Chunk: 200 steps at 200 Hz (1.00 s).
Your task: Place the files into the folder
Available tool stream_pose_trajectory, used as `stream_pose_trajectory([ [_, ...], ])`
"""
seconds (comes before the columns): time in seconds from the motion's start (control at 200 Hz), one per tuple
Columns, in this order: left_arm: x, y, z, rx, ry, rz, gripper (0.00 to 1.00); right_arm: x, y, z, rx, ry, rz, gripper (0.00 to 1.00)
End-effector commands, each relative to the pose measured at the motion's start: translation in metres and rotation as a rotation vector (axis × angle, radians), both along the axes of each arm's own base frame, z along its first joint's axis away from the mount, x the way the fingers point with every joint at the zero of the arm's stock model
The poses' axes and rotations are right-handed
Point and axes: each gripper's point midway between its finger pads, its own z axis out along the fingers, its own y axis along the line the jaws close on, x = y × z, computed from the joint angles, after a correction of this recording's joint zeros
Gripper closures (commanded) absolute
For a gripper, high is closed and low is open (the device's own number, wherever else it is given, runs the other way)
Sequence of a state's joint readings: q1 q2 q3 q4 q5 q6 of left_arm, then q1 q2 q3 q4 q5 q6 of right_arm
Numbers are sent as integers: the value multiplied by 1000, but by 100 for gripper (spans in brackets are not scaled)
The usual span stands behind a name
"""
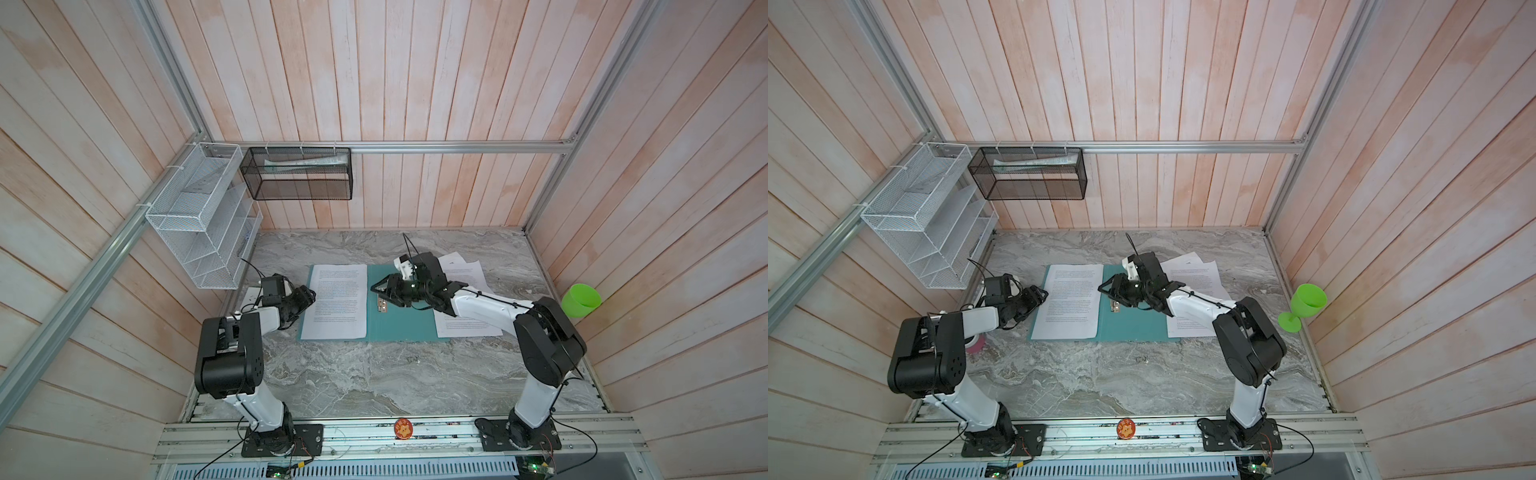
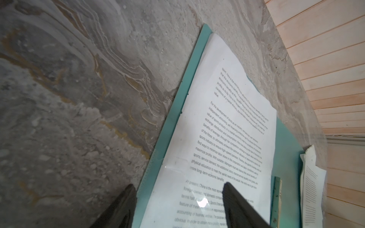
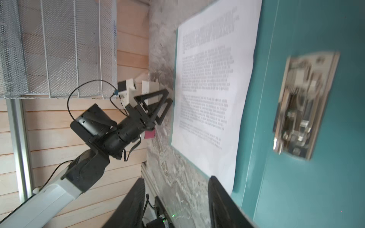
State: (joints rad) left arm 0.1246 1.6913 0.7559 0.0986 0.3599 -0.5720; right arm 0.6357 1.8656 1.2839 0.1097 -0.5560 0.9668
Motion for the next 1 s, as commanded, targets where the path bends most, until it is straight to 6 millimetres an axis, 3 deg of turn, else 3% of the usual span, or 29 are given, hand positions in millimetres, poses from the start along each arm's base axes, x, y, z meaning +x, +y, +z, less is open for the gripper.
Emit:
stream_pose_trajectory([
  [0.0,-32,-3,-39,-22,156,5,28,35,-3,-39,-156,-47,62,51],
  [0.145,-32,-3,-39,-25,157,2,28,87,19,-57,-187,-65,102,60],
  [0.29,-32,-3,-40,-28,158,2,29,110,32,-84,-263,-46,131,62],
  [0.575,-31,-2,-41,-29,161,9,30,101,37,-119,-271,19,183,61],
  [0.85,-31,-2,-42,-29,167,8,32,82,46,-139,-248,86,231,63],
  [0.995,-30,-1,-42,-28,167,10,33,70,46,-140,-254,101,245,64],
])
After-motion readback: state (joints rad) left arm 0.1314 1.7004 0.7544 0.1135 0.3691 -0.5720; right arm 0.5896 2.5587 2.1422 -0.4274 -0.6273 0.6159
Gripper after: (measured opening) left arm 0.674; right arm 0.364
